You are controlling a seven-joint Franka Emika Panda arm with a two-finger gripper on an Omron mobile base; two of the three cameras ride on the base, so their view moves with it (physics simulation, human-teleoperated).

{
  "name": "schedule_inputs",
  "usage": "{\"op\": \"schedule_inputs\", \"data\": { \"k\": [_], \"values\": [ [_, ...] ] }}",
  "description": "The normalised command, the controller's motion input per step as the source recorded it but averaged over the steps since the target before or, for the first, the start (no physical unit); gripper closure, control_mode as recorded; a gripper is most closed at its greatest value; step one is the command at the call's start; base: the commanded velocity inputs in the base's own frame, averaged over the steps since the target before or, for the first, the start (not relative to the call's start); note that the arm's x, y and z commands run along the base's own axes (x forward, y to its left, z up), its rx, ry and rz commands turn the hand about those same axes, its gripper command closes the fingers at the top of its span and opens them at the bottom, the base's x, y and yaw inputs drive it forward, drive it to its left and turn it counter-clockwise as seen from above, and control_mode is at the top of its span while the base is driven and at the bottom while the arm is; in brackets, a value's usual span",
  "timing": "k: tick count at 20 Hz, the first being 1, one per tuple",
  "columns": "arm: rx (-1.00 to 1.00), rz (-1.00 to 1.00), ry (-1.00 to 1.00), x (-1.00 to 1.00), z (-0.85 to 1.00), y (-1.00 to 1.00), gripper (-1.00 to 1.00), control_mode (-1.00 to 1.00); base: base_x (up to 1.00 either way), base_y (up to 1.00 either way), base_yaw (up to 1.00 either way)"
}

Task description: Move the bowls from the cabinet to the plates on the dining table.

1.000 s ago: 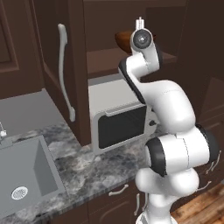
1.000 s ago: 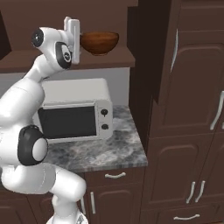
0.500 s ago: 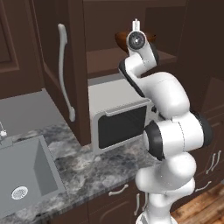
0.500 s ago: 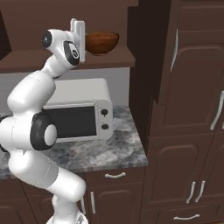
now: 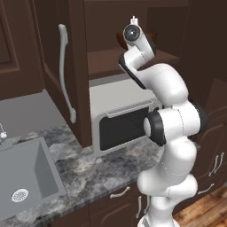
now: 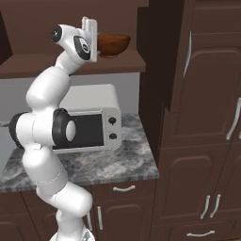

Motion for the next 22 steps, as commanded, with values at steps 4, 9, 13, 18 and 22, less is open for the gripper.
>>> {"op": "schedule_inputs", "data": {
  "k": [4,9,13,18,22],
  "values": [
    [-0.01,-0.02,0.03,0.32,-0.18,0.03,-1.0,-1.0,0.0,0.0,0.0],
    [-0.03,0.0,0.0,0.0,-0.33,0.04,1.0,-1.0,0.0,0.0,0.0],
    [-0.01,0.0,0.0,0.0,-0.17,0.0,1.0,-1.0,0.0,0.0,0.0],
    [0.0,0.0,0.0,0.0,-0.16,0.0,1.0,-1.0,0.0,0.0,0.0],
    [0.0,-0.01,0.0,-0.15,-0.01,0.0,1.0,-1.0,0.0,0.0,0.0]
  ]
}}
